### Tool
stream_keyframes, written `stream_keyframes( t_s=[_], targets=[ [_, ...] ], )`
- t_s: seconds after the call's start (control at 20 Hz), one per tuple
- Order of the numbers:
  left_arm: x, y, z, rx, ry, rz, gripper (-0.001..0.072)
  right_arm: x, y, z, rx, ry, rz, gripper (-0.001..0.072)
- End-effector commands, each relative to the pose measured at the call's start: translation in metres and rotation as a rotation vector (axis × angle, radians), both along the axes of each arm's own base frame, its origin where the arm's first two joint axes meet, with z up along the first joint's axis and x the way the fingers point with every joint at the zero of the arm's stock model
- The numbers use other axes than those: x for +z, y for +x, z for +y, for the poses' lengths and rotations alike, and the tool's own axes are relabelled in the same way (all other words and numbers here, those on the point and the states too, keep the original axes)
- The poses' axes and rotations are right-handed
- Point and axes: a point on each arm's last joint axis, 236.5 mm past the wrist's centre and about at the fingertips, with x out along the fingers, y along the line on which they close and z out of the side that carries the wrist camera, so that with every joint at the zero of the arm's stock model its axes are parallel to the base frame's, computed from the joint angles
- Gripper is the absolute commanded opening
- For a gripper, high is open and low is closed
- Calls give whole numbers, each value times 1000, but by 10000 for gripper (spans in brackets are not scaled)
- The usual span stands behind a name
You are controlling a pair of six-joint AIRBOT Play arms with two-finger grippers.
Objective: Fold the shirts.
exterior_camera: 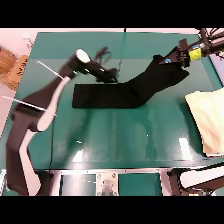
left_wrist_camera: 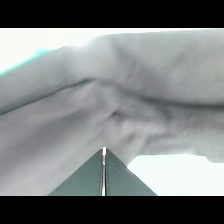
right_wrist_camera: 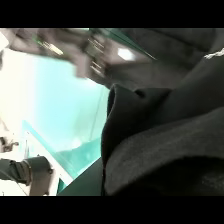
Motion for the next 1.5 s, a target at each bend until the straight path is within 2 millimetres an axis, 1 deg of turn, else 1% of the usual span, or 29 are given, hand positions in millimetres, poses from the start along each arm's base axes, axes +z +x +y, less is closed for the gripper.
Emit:
stream_keyframes(
  t_s=[0.0, 0.1, 0.2, 0.25, 0.35, 0.4, 0.45, 0.5, 0.55, 0.6, 0.65, 0.7, 0.75, 0.85, 0.9, 1.0, 1.1, 1.15, 1.2, 1.25, 1.3, 1.35, 1.45],
  targets=[
    [37, 9, 104, 33, 153, -30, 23, 6, 8, 52, -3, 27, -27, 18],
    [58, 16, 150, 96, 197, -62, 23, 7, 15, 106, -4, 61, -65, 18],
    [75, 21, 187, 131, 205, -106, 23, -3, 23, 168, -10, 100, -95, 18],
    [79, 22, 200, 139, 211, -117, 23, -15, 26, 204, -8, 118, -111, 19],
    [80, 21, 223, 158, 220, -108, 23, -50, 32, 278, -33, 152, -140, 23],
    [80, 20, 232, 171, 222, -98, 23, -71, 32, 315, -54, 169, -154, 77],
    [77, 20, 240, 182, 223, -86, 23, -97, 24, 354, -70, 187, -151, 261],
    [73, 19, 245, 189, 225, -72, 23, -123, 11, 382, -66, 188, -133, 419],
    [70, 17, 250, 195, 226, -59, 23, -147, -3, 399, -43, 168, -113, 439],
    [66, 17, 254, 195, 228, -53, 23, -162, -11, 402, -19, 149, -84, 420],
    [64, 16, 256, 185, 232, -59, 23, -166, -11, 395, -4, 134, -62, 412],
    [63, 17, 258, 179, 245, -65, 24, -163, -3, 377, -1, 127, -38, 412],
    [62, 17, 259, 170, 254, -74, 23, -158, 9, 356, -3, 121, -18, 412],
    [60, 19, 263, 177, 272, -79, 23, -147, 32, 298, -1, 104, 14, 410],
    [59, 20, 267, 183, 288, -82, 24, -142, 40, 265, 5, 94, 35, 380],
    [54, 20, 276, 192, 332, -80, 24, -135, 51, 202, -1, 81, 91, 374],
    [51, 20, 281, 200, 355, -75, 23, -132, 59, 146, -27, 72, 141, 374],
    [51, 20, 282, 200, 356, -75, 23, -135, 63, 117, -51, 55, 162, 373],
    [51, 20, 282, 200, 356, -75, 24, -143, 68, 87, -82, 20, 176, 374],
    [51, 20, 282, 200, 356, -75, 23, -154, 71, 64, -111, -17, 187, 376],
    [51, 20, 282, 200, 356, -75, 23, -166, 71, 47, -133, -37, 204, 394],
    [51, 20, 282, 200, 356, -75, 23, -178, 69, 38, -147, -37, 225, 423],
    [51, 20, 282, 200, 356, -76, 24, -205, 63, 36, -165, -46, 247, 427]
  ],
)
